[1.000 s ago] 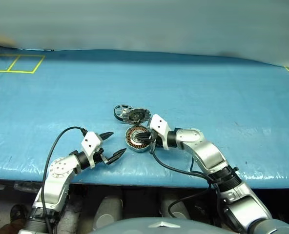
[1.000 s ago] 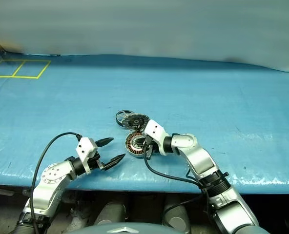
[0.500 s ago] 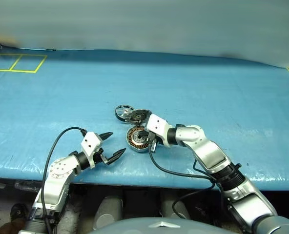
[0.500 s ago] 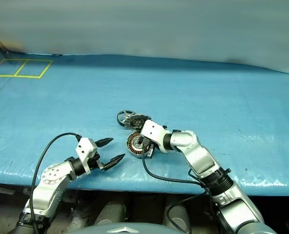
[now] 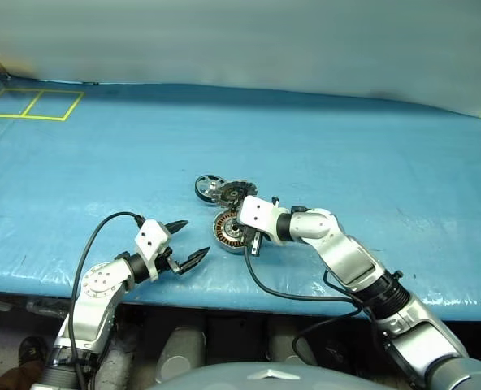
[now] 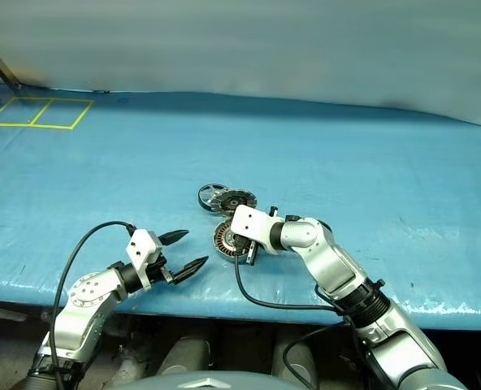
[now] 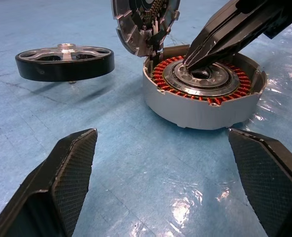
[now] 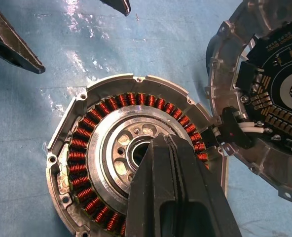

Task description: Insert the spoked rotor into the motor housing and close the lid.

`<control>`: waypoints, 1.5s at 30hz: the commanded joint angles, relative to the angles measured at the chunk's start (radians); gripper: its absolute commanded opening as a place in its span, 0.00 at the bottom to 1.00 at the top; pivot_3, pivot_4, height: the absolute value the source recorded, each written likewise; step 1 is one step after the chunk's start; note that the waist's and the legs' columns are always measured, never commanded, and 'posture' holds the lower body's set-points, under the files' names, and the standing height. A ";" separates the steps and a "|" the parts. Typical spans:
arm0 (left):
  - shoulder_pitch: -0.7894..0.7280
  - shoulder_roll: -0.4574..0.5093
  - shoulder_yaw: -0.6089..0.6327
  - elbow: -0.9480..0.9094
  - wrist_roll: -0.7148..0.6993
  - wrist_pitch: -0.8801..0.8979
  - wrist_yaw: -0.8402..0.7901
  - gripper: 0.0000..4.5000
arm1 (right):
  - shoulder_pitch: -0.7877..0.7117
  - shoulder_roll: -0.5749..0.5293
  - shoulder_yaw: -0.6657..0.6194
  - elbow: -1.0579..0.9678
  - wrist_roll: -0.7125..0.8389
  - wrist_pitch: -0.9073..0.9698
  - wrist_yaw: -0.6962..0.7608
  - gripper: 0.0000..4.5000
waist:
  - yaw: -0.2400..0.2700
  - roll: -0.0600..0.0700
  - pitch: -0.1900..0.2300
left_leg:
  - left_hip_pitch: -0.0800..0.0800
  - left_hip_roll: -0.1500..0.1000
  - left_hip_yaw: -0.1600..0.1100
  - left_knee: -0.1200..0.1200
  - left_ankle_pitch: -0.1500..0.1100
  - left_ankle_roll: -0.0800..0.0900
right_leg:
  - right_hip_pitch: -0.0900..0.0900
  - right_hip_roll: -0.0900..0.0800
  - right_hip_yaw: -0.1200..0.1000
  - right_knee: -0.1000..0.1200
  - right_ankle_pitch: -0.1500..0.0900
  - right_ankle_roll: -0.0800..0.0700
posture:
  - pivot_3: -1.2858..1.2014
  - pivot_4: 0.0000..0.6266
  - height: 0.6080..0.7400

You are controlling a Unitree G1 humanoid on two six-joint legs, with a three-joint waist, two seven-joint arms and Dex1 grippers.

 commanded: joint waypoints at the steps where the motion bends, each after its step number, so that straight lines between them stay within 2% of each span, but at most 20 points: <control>1: -0.002 0.005 -0.002 -0.034 0.001 -0.014 0.000 1.00 | 0.042 -0.052 0.047 0.071 -0.072 0.048 0.009 0.00 | 0.002 0.000 -0.001 | 0.000 0.000 0.000 0.000 0.000 0.000 | 0.000 0.000 0.000 0.000 0.000 0.000 | 0.52 0.24 1.00; 7: 0.001 0.007 -0.002 -0.035 0.000 -0.014 0.000 1.00 | 0.069 -0.088 0.079 0.043 -0.114 0.069 0.025 0.00 | 0.008 0.000 -0.003 | 0.000 0.000 0.000 0.000 0.000 0.000 | 0.001 -0.003 -0.002 0.000 -0.001 0.001 | 0.52 0.24 1.00; 20: -0.005 0.009 -0.004 -0.030 -0.001 -0.012 -0.006 1.00 | 0.101 -0.118 0.064 -0.037 -0.124 0.085 0.038 0.00 | 0.018 0.000 -0.004 | -0.001 -0.001 0.000 -0.001 -0.001 0.001 | 0.006 -0.004 -0.005 -0.010 -0.002 0.004 | 0.52 0.24 1.00; 34: -0.011 0.006 -0.005 -0.025 0.002 -0.012 -0.005 1.00 | 0.083 -0.046 -0.089 -0.200 0.014 0.079 0.025 0.00 | 0.012 0.001 -0.001 | -0.007 0.000 0.000 -0.003 0.002 0.008 | 0.003 -0.002 -0.006 -0.012 -0.002 0.004 | 0.52 0.24 1.00; 45: -0.010 0.005 -0.008 -0.024 0.002 -0.013 -0.002 1.00 | 0.075 -0.032 -0.095 -0.175 0.026 0.069 0.007 0.00 | 0.003 0.001 0.001 | -0.009 0.000 0.000 -0.004 0.002 0.008 | 0.002 -0.002 -0.005 -0.012 -0.002 0.005 | 0.52 0.24 1.00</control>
